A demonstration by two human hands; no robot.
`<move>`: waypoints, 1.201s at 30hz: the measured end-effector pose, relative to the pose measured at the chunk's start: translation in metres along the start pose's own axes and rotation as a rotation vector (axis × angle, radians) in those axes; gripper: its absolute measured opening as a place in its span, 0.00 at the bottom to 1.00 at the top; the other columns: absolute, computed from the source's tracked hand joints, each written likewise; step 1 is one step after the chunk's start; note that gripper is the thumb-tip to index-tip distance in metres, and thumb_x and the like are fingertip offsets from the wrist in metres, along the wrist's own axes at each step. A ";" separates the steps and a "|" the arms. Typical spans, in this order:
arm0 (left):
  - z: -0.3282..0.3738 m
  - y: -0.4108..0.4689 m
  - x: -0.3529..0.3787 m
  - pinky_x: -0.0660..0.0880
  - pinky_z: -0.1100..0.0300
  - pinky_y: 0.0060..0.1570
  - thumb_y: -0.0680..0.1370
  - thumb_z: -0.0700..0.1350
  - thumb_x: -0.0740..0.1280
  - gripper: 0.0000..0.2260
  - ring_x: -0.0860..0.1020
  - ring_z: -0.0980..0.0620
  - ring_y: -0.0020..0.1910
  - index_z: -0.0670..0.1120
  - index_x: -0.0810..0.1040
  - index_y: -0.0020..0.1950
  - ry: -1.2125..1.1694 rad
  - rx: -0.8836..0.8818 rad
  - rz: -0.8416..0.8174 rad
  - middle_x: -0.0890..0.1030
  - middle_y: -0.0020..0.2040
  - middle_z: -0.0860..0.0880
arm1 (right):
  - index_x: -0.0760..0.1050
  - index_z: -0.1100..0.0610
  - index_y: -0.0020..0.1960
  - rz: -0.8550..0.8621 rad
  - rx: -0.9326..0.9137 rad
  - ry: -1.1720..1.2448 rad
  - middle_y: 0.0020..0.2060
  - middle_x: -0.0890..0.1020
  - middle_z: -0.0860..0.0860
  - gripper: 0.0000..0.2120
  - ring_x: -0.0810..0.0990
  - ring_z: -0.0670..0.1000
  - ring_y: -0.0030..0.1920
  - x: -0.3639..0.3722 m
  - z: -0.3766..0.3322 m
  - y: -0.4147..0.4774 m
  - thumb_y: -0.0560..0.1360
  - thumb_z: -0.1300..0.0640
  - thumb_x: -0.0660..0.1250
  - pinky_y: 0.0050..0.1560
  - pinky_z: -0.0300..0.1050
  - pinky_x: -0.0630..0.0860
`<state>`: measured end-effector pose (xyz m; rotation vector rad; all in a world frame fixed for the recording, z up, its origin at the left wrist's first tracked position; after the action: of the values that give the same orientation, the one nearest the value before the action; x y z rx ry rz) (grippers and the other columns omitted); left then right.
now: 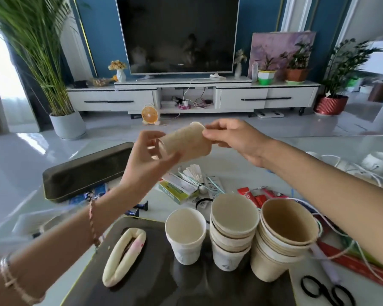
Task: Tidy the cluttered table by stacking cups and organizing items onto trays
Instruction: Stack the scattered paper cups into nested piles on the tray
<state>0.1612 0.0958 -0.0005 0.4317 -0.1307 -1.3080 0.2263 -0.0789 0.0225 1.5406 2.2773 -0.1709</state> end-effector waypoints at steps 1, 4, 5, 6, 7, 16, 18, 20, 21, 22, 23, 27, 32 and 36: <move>-0.004 -0.013 -0.003 0.74 0.71 0.33 0.68 0.37 0.74 0.20 0.76 0.58 0.43 0.51 0.70 0.53 0.022 -0.008 -0.001 0.75 0.49 0.52 | 0.77 0.56 0.47 -0.001 -0.068 -0.055 0.38 0.78 0.46 0.02 0.76 0.39 0.38 0.007 -0.014 -0.007 0.74 0.58 0.68 0.44 0.29 0.71; -0.023 -0.050 -0.005 0.73 0.73 0.38 0.68 0.38 0.74 0.21 0.76 0.62 0.45 0.50 0.69 0.55 0.075 -0.104 -0.085 0.75 0.50 0.54 | 0.79 0.58 0.46 -0.055 -0.225 -0.376 0.38 0.79 0.47 0.03 0.75 0.43 0.38 0.041 -0.046 -0.035 0.73 0.60 0.68 0.41 0.33 0.71; -0.029 -0.060 -0.005 0.74 0.72 0.41 0.68 0.38 0.74 0.21 0.76 0.64 0.46 0.51 0.69 0.54 0.073 -0.124 -0.123 0.76 0.51 0.54 | 0.79 0.58 0.47 -0.080 -0.277 -0.535 0.39 0.79 0.48 0.04 0.75 0.45 0.40 0.053 -0.052 -0.046 0.73 0.59 0.67 0.41 0.35 0.70; -0.034 -0.069 -0.003 0.74 0.69 0.46 0.68 0.38 0.75 0.21 0.76 0.66 0.47 0.53 0.70 0.53 0.073 -0.136 -0.155 0.77 0.51 0.55 | 0.79 0.57 0.47 -0.112 -0.326 -0.691 0.41 0.80 0.49 0.05 0.76 0.47 0.40 0.066 -0.056 -0.056 0.74 0.58 0.66 0.42 0.37 0.70; -0.038 -0.078 -0.003 0.74 0.65 0.50 0.68 0.38 0.75 0.21 0.76 0.67 0.49 0.54 0.70 0.53 0.088 -0.141 -0.174 0.77 0.52 0.56 | 0.78 0.56 0.47 -0.147 -0.367 -0.827 0.42 0.81 0.50 0.05 0.76 0.49 0.41 0.079 -0.058 -0.068 0.74 0.58 0.65 0.43 0.40 0.72; -0.064 -0.110 0.008 0.71 0.70 0.52 0.66 0.48 0.77 0.33 0.73 0.61 0.57 0.51 0.65 0.66 0.303 -0.222 -0.336 0.74 0.59 0.56 | 0.74 0.57 0.46 -0.207 -0.403 -1.034 0.44 0.80 0.54 0.05 0.78 0.56 0.45 0.099 -0.062 -0.092 0.74 0.58 0.61 0.42 0.47 0.73; -0.063 -0.114 0.011 0.69 0.79 0.40 0.65 0.49 0.77 0.32 0.73 0.69 0.50 0.53 0.65 0.64 0.338 -0.221 -0.341 0.74 0.54 0.62 | 0.74 0.57 0.45 -0.279 -0.356 -1.054 0.45 0.80 0.55 0.04 0.77 0.56 0.46 0.105 -0.047 -0.094 0.74 0.58 0.62 0.42 0.45 0.73; -0.063 -0.116 0.013 0.67 0.82 0.37 0.64 0.49 0.78 0.32 0.72 0.75 0.45 0.53 0.65 0.63 0.369 -0.226 -0.350 0.73 0.50 0.64 | 0.74 0.57 0.47 -0.424 -0.274 -1.029 0.47 0.80 0.54 0.05 0.77 0.54 0.48 0.115 -0.026 -0.100 0.74 0.57 0.63 0.45 0.46 0.74; -0.065 -0.117 0.014 0.67 0.82 0.37 0.64 0.49 0.78 0.34 0.73 0.75 0.45 0.52 0.64 0.64 0.367 -0.236 -0.364 0.73 0.50 0.63 | 0.75 0.58 0.51 -0.481 -0.240 -1.008 0.48 0.80 0.53 0.08 0.77 0.53 0.49 0.117 -0.019 -0.103 0.74 0.55 0.65 0.48 0.46 0.74; -0.065 -0.117 0.016 0.67 0.80 0.40 0.64 0.47 0.78 0.36 0.73 0.72 0.48 0.50 0.62 0.67 0.359 -0.254 -0.386 0.74 0.53 0.61 | 0.75 0.57 0.55 -0.500 -0.223 -0.990 0.50 0.79 0.53 0.12 0.77 0.52 0.50 0.114 -0.017 -0.104 0.74 0.53 0.67 0.51 0.46 0.74; -0.063 -0.116 0.016 0.68 0.78 0.45 0.64 0.46 0.78 0.40 0.73 0.68 0.52 0.49 0.60 0.69 0.349 -0.277 -0.408 0.73 0.58 0.59 | 0.75 0.57 0.57 -0.478 -0.223 -0.970 0.51 0.79 0.52 0.15 0.76 0.51 0.51 0.107 -0.020 -0.102 0.73 0.51 0.68 0.53 0.45 0.73; -0.038 -0.099 0.009 0.69 0.61 0.58 0.65 0.41 0.77 0.44 0.68 0.55 0.62 0.49 0.55 0.73 0.333 -0.291 -0.403 0.67 0.67 0.49 | 0.77 0.55 0.55 -0.267 -0.228 -0.835 0.48 0.81 0.50 0.13 0.78 0.48 0.48 0.055 -0.042 -0.092 0.74 0.49 0.68 0.51 0.40 0.73; 0.022 -0.070 0.034 0.70 0.79 0.37 0.70 0.37 0.72 0.31 0.70 0.54 0.58 0.47 0.64 0.69 0.210 -0.206 -0.331 0.70 0.61 0.49 | 0.79 0.55 0.51 -0.085 -0.100 -0.780 0.42 0.80 0.46 0.09 0.78 0.46 0.45 -0.030 -0.014 -0.095 0.75 0.52 0.67 0.47 0.38 0.71; 0.054 -0.057 0.093 0.70 0.65 0.52 0.73 0.40 0.69 0.23 0.72 0.53 0.57 0.44 0.67 0.67 0.256 -0.119 -0.412 0.72 0.61 0.47 | 0.77 0.60 0.48 0.034 0.111 -0.580 0.40 0.82 0.55 0.04 0.79 0.51 0.40 -0.112 0.041 -0.110 0.76 0.60 0.65 0.40 0.38 0.75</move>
<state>0.1163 -0.0168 0.0130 0.5378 0.2629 -1.6399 0.1716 -0.2314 0.0152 1.3538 1.8034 -0.6520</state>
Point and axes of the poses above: each hand's wrist, its own y-axis towards the middle knuckle, its own x-axis out of the palm, z = x × y, the point moved 7 cm from there along y, towards the middle knuckle
